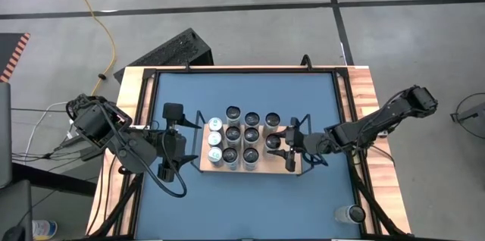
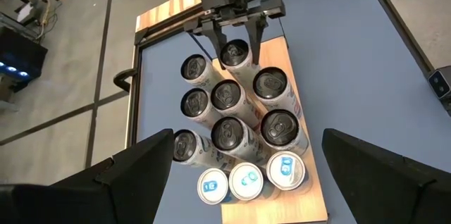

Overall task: Place canned beverage on shelf
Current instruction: Put the top yellow soda can on the shelf aligned with the other yellow soda can

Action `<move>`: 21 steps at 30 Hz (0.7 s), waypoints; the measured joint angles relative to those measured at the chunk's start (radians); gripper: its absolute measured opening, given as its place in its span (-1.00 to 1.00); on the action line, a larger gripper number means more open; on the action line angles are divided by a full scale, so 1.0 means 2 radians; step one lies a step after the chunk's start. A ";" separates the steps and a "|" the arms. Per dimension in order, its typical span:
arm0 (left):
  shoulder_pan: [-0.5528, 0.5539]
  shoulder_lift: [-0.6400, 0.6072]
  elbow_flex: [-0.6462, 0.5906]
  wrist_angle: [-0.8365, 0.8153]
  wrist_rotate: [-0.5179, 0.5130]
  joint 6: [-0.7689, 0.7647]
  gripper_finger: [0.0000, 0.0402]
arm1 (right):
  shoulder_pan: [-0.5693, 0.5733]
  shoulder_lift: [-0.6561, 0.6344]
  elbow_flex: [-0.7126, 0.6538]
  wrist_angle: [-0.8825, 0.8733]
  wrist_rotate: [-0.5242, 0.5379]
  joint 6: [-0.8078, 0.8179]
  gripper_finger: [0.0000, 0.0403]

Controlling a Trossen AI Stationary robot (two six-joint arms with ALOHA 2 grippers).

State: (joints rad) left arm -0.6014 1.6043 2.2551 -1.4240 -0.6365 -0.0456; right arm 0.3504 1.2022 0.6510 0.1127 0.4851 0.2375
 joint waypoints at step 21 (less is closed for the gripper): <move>0.000 0.000 0.000 0.000 0.001 -0.004 0.73 | 0.001 0.000 -0.001 0.012 0.020 0.000 0.45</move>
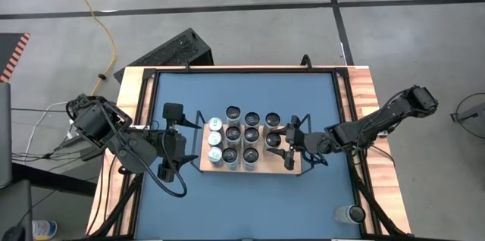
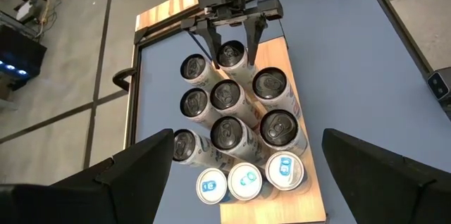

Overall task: Place canned beverage on shelf
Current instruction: Put the top yellow soda can on the shelf aligned with the other yellow soda can, then put the yellow soda can on the shelf aligned with the other yellow soda cans

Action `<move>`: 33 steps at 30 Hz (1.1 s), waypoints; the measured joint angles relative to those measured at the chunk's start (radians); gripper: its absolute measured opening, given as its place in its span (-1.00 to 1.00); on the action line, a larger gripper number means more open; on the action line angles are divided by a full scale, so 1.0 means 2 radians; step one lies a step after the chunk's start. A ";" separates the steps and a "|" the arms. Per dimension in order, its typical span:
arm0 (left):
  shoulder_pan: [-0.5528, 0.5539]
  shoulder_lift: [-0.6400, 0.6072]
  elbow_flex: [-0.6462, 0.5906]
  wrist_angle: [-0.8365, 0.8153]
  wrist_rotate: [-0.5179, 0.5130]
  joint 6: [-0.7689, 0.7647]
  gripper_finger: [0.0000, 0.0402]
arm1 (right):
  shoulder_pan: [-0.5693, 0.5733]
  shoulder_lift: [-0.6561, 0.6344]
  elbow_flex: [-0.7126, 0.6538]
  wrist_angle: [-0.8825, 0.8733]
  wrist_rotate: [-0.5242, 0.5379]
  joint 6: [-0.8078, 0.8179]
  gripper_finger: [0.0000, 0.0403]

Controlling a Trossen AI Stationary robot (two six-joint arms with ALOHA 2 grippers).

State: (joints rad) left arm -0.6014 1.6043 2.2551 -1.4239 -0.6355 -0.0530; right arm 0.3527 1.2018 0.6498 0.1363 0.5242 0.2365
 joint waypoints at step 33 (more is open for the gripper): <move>0.000 0.000 0.000 0.000 0.001 0.002 0.73 | 0.017 -0.005 0.118 -0.280 0.000 0.068 0.45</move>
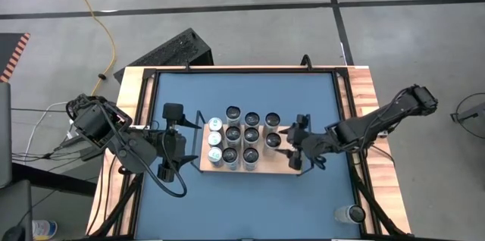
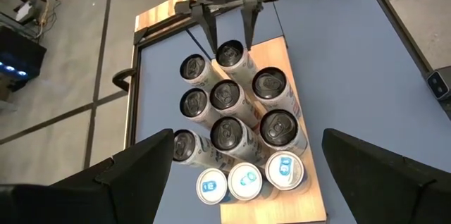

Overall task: Place canned beverage on shelf
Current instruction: Put the yellow soda can on the shelf aligned with the other yellow soda cans

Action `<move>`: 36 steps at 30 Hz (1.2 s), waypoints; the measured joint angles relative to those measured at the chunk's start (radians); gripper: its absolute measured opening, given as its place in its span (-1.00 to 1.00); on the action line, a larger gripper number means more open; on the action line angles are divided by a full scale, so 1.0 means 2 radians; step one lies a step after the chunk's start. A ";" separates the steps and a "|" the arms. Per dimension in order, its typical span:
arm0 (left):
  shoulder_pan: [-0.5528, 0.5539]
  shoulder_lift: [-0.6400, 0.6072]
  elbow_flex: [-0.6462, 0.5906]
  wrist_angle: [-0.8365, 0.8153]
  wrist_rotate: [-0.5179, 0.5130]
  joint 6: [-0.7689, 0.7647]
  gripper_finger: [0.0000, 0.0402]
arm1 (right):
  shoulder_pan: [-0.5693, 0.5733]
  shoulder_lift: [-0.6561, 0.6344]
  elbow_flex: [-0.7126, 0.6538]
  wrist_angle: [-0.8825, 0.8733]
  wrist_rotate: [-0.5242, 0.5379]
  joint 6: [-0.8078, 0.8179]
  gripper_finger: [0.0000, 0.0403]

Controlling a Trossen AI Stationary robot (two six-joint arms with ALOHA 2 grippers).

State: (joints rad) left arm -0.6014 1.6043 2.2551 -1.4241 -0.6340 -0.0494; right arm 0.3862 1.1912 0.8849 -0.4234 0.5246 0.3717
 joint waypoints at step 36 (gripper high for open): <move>0.000 0.000 0.000 0.000 0.014 0.006 0.73 | 0.299 0.100 0.293 -0.514 -0.291 0.570 0.45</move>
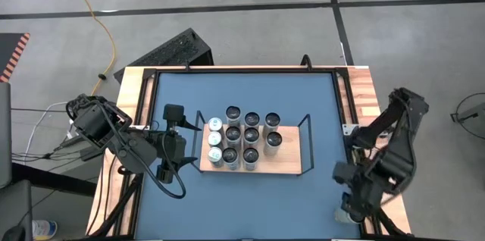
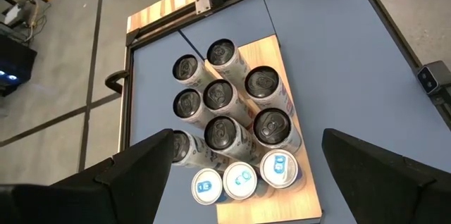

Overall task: Place canned beverage on shelf
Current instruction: Put the yellow soda can on the shelf aligned with the other yellow soda cans

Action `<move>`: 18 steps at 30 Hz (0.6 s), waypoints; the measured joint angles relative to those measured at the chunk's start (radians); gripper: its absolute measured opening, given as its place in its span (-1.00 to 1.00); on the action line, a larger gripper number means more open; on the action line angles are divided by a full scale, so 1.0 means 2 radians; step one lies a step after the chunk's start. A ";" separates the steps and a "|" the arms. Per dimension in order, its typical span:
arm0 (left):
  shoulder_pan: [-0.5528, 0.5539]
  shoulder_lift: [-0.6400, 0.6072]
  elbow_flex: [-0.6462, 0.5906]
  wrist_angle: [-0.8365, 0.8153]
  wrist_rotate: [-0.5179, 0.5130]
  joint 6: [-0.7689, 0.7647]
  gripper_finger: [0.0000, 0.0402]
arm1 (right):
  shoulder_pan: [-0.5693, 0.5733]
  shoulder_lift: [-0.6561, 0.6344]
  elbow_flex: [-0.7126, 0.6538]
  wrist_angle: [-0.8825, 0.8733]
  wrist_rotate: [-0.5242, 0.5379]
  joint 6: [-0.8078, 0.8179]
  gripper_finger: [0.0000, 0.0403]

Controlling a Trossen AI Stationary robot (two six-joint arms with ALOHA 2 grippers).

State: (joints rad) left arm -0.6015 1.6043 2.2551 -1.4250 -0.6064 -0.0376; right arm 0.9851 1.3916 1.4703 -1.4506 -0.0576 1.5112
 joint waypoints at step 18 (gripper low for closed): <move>0.000 0.000 0.000 0.000 -0.001 -0.001 0.73 | 0.083 0.109 0.078 -0.006 0.002 0.067 0.45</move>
State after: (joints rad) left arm -0.6014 1.6043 2.2551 -1.4242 -0.6075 -0.0391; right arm 1.1509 1.6105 1.6262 -1.4628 -0.0536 1.6443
